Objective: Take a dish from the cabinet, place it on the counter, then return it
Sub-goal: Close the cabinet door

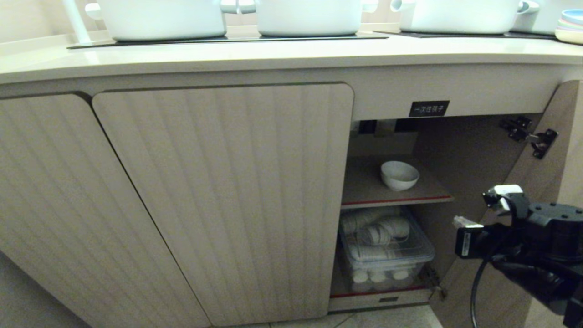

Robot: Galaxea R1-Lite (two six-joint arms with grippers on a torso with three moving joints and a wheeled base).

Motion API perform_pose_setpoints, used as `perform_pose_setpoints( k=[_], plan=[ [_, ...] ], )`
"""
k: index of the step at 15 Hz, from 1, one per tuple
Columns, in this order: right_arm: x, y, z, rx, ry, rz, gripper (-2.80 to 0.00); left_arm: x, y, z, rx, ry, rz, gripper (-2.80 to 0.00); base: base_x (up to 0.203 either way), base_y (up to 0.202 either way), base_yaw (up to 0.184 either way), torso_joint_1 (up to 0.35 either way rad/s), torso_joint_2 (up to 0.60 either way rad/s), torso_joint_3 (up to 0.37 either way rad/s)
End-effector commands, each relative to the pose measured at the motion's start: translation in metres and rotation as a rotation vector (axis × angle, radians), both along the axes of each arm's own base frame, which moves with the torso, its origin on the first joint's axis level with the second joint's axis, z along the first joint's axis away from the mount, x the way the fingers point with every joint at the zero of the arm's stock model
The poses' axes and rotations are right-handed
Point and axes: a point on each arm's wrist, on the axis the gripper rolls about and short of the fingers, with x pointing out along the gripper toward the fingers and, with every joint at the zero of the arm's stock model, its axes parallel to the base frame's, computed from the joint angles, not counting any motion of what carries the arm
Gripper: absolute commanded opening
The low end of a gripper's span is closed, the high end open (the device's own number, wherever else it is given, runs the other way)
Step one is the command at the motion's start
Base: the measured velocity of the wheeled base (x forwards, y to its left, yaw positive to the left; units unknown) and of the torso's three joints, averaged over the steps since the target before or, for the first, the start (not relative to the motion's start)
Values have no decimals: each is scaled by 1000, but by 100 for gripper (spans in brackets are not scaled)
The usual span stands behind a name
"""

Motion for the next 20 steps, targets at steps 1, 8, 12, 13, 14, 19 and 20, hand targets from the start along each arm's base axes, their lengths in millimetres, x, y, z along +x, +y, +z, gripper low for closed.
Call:
perform_pose_setpoints(
  k=[1,8,12,13,14,19,20],
  plan=[
    [-6,-1,0,0,2,2,-280,0,0,0,-1,0,1,-280,0,0,0,0,0,0],
    [-35,-1,-6,-9,50,32,-280,0,0,0,-1,-1,0,-280,0,0,0,0,0,0],
    [-47,-2,-11,-16,84,42,-280,0,0,0,0,0,0,-280,0,0,0,0,0,0],
    [-49,-1,-12,-17,90,47,-280,0,0,0,-1,0,1,-280,0,0,0,0,0,0],
    [-52,-1,-14,-19,98,52,-280,0,0,0,-1,0,0,-280,0,0,0,0,0,0],
    [-62,-1,-15,-16,98,59,-280,0,0,0,-1,-2,1,-280,0,0,0,0,0,0],
    [-63,-1,-14,-19,93,61,-280,0,0,0,-1,-1,1,-280,0,0,0,0,0,0]
  ],
)
